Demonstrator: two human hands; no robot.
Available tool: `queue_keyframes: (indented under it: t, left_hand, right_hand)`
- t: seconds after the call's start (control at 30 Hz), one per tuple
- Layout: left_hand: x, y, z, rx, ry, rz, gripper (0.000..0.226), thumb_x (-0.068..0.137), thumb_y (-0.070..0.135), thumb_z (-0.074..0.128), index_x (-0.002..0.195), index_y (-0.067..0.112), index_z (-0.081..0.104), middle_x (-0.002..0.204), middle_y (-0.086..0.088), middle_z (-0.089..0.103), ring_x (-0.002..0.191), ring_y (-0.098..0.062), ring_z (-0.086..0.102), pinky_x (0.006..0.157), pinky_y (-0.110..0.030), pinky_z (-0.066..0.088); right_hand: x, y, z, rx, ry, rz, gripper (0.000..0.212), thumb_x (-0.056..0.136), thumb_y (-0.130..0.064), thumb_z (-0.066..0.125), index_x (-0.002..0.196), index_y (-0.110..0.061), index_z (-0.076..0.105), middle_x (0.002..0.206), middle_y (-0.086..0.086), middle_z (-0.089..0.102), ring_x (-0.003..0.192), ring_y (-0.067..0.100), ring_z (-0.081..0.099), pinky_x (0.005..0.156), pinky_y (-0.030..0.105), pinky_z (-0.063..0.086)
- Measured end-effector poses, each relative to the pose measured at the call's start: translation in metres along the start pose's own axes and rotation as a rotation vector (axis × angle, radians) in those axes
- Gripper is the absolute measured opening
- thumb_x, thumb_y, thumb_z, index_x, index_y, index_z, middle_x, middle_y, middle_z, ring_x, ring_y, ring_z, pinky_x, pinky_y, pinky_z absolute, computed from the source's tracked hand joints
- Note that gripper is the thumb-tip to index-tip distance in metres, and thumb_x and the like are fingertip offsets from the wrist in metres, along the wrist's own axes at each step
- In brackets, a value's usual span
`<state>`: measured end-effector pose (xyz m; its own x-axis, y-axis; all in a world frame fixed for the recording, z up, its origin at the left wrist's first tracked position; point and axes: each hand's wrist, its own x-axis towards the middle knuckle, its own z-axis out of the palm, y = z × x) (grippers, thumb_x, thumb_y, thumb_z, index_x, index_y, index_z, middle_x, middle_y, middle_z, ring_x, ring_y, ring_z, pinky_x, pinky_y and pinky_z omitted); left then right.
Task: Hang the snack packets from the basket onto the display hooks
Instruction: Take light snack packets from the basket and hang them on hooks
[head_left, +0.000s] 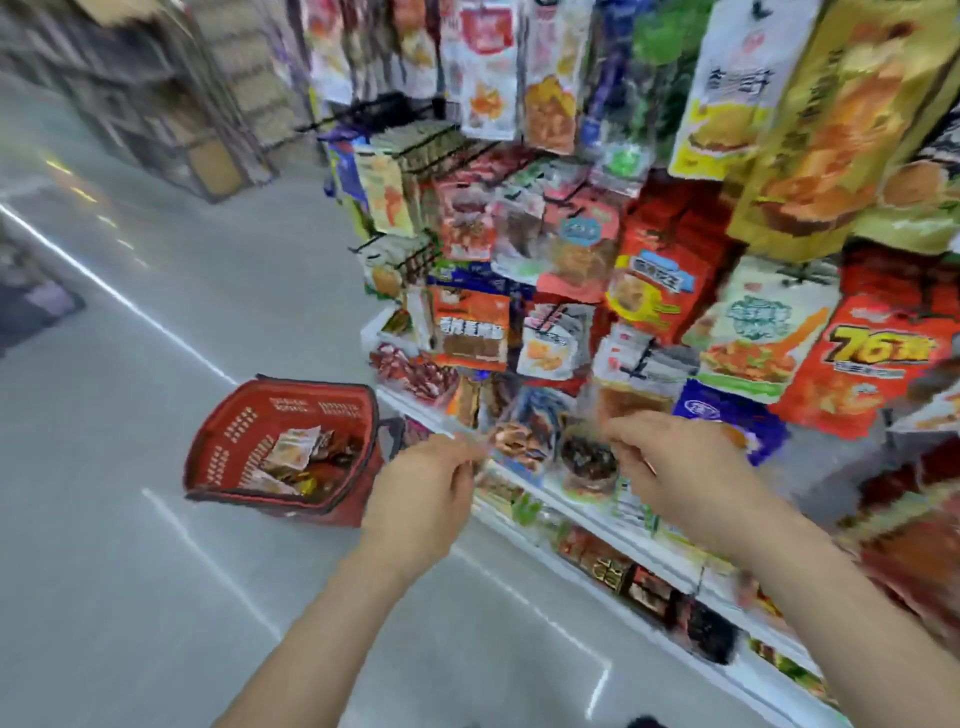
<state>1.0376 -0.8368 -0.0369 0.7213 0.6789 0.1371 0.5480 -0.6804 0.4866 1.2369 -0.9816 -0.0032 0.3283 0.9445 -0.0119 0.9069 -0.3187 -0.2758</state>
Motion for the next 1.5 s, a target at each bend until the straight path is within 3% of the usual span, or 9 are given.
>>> queue_keyframes:
  t: [0.17, 0.3, 0.6, 0.8, 0.93, 1.03, 1.17, 1.3, 1.5]
  left_hand:
    - [-0.023, -0.091, -0.049, 0.038, 0.026, -0.261, 0.027, 0.089, 0.015, 0.052, 0.104, 0.022, 0.073, 0.106, 0.001, 0.071, 0.101, -0.023, 0.063, 0.084, -0.029, 0.042]
    - [-0.03, -0.157, -0.06, 0.0, 0.06, -0.441, 0.025, 0.089, 0.012, 0.054, 0.103, 0.022, 0.073, 0.099, 0.0, 0.073, 0.094, -0.023, 0.064, 0.079, -0.029, 0.043]
    - [0.021, -0.329, -0.001, 0.042, -0.122, -0.674, 0.03, 0.091, 0.013, 0.047, 0.108, 0.021, 0.069, 0.114, -0.003, 0.069, 0.105, -0.026, 0.062, 0.088, -0.032, 0.048]
    - [0.084, -0.455, 0.101, 0.046, -0.274, -0.663, 0.028, 0.092, 0.011, 0.044, 0.105, 0.017, 0.067, 0.107, -0.002, 0.069, 0.102, -0.027, 0.061, 0.082, -0.034, 0.049]
    - [0.095, -0.517, 0.193, 0.023, -0.403, -0.666, 0.008, 0.086, 0.011, 0.045, 0.084, 0.012, 0.053, 0.096, -0.006, 0.065, 0.095, -0.03, 0.059, 0.074, -0.036, 0.051]
    - [0.094, -0.558, 0.251, 0.05, -0.462, -0.633, 0.024, 0.083, 0.023, 0.053, 0.106, 0.018, 0.059, 0.111, -0.003, 0.063, 0.107, -0.028, 0.057, 0.084, -0.038, 0.05]
    - [0.088, -0.595, 0.289, 0.193, -0.624, -0.541, 0.057, 0.09, 0.037, 0.057, 0.141, 0.02, 0.038, 0.141, -0.002, 0.049, 0.133, -0.024, 0.04, 0.114, -0.044, 0.025]
    - [0.084, -0.609, 0.295, 0.289, -0.574, -0.465, 0.049, 0.092, 0.038, 0.056, 0.135, 0.019, 0.043, 0.133, -0.001, 0.054, 0.128, -0.023, 0.043, 0.116, -0.042, 0.017]
    - [0.072, -0.611, 0.287, 0.323, -0.432, -0.27, 0.035, 0.093, 0.026, 0.052, 0.128, 0.02, 0.049, 0.12, -0.002, 0.06, 0.115, -0.023, 0.049, 0.1, -0.033, 0.033]
  right_hand:
    - [0.076, -0.083, 0.06, 0.058, -0.122, -0.188, 0.033, 0.096, -0.02, 0.049, 0.128, -0.026, 0.057, 0.112, 0.0, 0.061, 0.108, 0.023, 0.056, 0.083, 0.036, 0.046]
    - [0.133, -0.138, 0.107, 0.072, -0.219, -0.302, 0.033, 0.098, -0.023, 0.05, 0.13, -0.021, 0.056, 0.128, 0.002, 0.057, 0.118, 0.022, 0.053, 0.095, 0.033, 0.035]
    - [0.296, -0.184, 0.269, 0.211, -0.529, -0.248, 0.048, 0.095, -0.021, 0.056, 0.142, -0.02, 0.043, 0.137, 0.01, 0.051, 0.126, 0.028, 0.047, 0.096, 0.03, 0.035]
    - [0.394, -0.179, 0.401, 0.143, -0.602, -0.278, 0.053, 0.098, -0.022, 0.05, 0.148, -0.02, 0.033, 0.151, 0.004, 0.036, 0.135, 0.024, 0.037, 0.107, 0.032, 0.032]
    - [0.429, -0.167, 0.491, 0.018, -0.676, -0.324, 0.061, 0.099, -0.022, 0.047, 0.153, -0.023, 0.02, 0.158, -0.001, 0.019, 0.143, 0.025, 0.022, 0.114, 0.038, 0.027]
    - [0.446, -0.16, 0.549, -0.113, -0.706, -0.37, 0.068, 0.098, -0.024, 0.048, 0.154, -0.026, 0.01, 0.162, -0.003, 0.006, 0.148, 0.021, 0.007, 0.118, 0.042, 0.021]
    - [0.456, -0.158, 0.606, -0.289, -0.772, -0.441, 0.072, 0.098, -0.021, 0.049, 0.154, -0.028, 0.004, 0.162, -0.008, -0.003, 0.149, 0.02, -0.002, 0.11, 0.052, 0.033]
    - [0.457, -0.152, 0.641, -0.341, -0.72, -0.453, 0.071, 0.093, -0.02, 0.056, 0.151, -0.028, 0.017, 0.158, -0.002, 0.013, 0.147, 0.024, 0.002, 0.104, 0.052, 0.042]
    - [0.429, -0.174, 0.647, -0.347, -0.517, -0.35, 0.048, 0.088, -0.015, 0.061, 0.132, -0.029, 0.048, 0.132, -0.001, 0.039, 0.134, 0.025, 0.025, 0.088, 0.044, 0.049]
